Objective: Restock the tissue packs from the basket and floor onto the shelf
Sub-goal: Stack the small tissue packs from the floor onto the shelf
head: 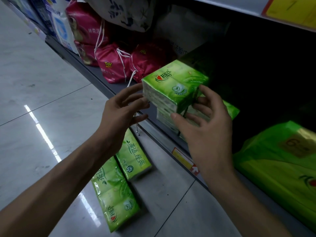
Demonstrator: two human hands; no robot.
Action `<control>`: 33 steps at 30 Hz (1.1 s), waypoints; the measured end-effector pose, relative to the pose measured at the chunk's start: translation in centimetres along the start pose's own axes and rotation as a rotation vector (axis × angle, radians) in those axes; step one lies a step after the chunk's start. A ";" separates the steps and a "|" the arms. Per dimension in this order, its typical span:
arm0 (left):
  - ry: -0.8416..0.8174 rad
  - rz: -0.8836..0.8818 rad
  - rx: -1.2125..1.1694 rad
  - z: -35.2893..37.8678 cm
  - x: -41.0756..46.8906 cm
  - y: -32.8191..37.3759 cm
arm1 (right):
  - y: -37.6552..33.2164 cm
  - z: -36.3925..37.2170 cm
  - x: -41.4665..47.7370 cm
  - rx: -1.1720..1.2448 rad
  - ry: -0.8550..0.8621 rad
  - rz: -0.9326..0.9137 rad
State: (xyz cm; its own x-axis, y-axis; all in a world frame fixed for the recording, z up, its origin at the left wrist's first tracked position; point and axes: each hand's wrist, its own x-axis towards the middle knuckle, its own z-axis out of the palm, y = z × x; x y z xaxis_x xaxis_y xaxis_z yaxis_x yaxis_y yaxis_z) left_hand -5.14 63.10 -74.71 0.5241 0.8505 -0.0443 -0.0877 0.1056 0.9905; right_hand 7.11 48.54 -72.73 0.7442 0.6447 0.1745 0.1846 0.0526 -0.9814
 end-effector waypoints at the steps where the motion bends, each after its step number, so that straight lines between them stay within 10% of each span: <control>1: 0.003 0.020 0.013 0.0 0.0 0.0 | 0.1 0.1 0.0 -0.034 0.009 -0.013; 33: 0.146 0.313 0.124 4.6 6.2 0.3 | 0.1 -0.4 4.5 -0.101 0.179 -0.076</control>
State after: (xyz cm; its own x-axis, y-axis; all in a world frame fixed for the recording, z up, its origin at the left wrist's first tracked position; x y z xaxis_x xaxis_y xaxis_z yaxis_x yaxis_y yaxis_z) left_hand 1.98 66.02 -74.06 0.3611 0.8971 0.2546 -0.1167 -0.2274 0.9668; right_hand 10.75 51.17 -72.00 0.8261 0.4961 0.2675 0.3009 0.0131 -0.9536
